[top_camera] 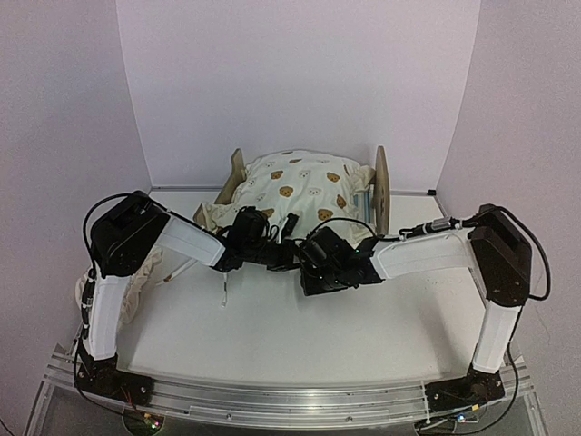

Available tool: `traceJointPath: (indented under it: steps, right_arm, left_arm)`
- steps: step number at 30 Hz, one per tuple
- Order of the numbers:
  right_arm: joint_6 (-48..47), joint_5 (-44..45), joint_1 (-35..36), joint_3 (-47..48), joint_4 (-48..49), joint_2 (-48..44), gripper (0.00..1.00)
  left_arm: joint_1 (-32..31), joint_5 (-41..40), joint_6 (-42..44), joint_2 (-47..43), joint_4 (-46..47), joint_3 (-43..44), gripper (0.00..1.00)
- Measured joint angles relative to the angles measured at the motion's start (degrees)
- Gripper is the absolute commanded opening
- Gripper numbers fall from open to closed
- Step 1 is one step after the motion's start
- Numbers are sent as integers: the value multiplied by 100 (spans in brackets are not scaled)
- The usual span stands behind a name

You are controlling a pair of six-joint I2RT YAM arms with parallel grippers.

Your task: Set up the pet bed

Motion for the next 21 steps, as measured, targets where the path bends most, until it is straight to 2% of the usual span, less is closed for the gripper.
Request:
traceJointPath:
  steps: [10, 21]
  right_arm:
    - [25, 928, 0, 439, -216, 635, 45]
    - [85, 1378, 4, 603, 0, 923, 48]
  left_arm:
    - [98, 114, 171, 113, -441, 291, 3]
    - [165, 287, 226, 206, -566, 452, 3]
